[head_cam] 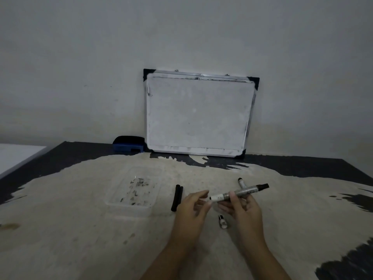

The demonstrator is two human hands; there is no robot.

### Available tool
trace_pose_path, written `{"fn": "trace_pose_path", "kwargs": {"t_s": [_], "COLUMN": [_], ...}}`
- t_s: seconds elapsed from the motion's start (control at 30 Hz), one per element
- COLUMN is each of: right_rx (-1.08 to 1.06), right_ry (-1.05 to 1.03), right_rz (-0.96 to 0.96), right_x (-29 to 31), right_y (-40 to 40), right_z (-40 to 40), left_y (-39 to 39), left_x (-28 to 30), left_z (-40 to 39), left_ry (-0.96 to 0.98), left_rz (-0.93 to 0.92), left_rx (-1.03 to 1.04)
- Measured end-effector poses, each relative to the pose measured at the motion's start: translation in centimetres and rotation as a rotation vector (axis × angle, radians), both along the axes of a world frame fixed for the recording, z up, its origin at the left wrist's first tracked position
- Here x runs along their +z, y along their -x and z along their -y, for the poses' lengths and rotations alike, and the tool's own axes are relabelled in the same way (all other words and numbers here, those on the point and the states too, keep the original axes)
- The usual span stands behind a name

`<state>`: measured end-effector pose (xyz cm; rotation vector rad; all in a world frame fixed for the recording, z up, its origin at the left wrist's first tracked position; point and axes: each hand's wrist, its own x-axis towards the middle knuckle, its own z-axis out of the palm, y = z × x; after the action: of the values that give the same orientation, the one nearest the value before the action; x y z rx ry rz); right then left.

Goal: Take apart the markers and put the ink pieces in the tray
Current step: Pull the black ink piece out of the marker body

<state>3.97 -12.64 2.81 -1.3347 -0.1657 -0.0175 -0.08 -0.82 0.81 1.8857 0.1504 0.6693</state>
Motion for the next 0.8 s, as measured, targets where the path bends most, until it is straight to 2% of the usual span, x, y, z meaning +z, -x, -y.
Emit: {"fn": "trace_pose_path", "kwargs": {"t_s": [0.23, 0.43, 0.57, 0.67, 0.8], "right_rx": [-0.019, -0.032, -0.087, -0.198, -0.179], "right_ry": [0.036, -0.026, 0.032, 0.201, 0.515], "right_rz": [0.125, 0.084, 0.107, 0.255, 0.389], "right_x": [0.7, 0.4, -0.1, 0.1, -0.1], "right_y": [1.0, 0.5, 0.0, 0.3, 0.4], "right_z": [-0.5, -0.4, -0.1, -0.1, -0.3], "left_y": [0.2, 0.2, 0.1, 0.0, 0.1], "left_x": [0.3, 0.3, 0.0, -0.1, -0.1], "left_z": [0.1, 0.0, -0.1, -0.1, -0.2], "left_ry": [0.038, 0.114, 0.107, 0.099, 0.08], "left_rz": [-0.014, 0.0, -0.018, 0.0, 0.002], "left_rx": [-0.135, -0.097, -0.085, -0.028, 0.033]}}
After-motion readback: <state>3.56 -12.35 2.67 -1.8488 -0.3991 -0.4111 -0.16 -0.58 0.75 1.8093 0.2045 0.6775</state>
